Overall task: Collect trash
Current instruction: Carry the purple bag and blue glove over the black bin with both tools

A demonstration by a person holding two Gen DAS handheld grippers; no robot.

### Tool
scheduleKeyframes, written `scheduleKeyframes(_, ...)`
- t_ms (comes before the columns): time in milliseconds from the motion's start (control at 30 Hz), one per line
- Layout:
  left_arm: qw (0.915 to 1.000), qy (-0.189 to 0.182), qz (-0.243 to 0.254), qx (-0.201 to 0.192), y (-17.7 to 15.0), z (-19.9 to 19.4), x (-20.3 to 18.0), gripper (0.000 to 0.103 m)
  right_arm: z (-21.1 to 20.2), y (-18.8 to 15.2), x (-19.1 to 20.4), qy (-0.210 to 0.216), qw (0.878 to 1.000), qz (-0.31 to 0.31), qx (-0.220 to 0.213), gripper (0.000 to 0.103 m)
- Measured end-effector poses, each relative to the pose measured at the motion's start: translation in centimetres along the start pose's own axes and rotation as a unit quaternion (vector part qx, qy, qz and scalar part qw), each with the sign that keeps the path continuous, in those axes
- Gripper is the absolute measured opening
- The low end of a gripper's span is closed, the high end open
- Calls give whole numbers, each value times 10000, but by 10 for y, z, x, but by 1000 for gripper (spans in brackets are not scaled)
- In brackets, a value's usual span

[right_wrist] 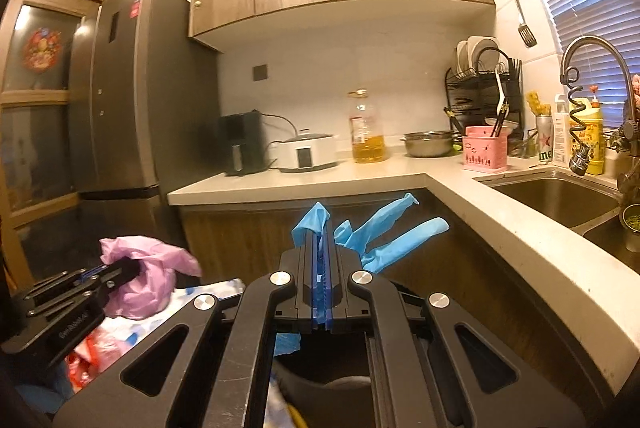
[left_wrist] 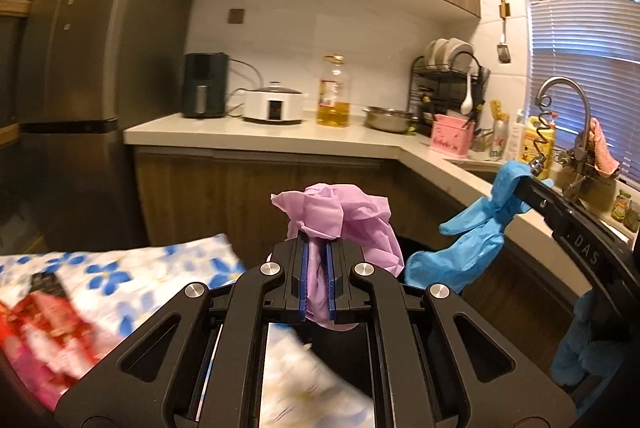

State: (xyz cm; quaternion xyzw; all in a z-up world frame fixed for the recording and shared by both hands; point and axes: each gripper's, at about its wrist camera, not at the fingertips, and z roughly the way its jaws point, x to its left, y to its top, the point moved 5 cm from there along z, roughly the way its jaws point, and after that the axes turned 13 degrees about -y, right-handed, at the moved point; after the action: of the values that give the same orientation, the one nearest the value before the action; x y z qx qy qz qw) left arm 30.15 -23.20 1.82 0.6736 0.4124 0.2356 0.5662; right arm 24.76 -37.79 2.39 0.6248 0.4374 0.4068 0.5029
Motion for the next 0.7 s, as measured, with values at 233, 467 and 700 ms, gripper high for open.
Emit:
scheduleKeyframes(233,9993,-294,221,44,2,52,-27,6,25,1,-17,-69,10000,-40,37,3)
scheduleKeyframes(467,9990,-389,161,138,-3,79,-30,6,45,-5,-25,-62,9998,-20,203,3)
scheduleKeyframes(700,9986,-457,162,222,-6,95,-30,7,60,-10,-25,-7,9995,-73,313,3)
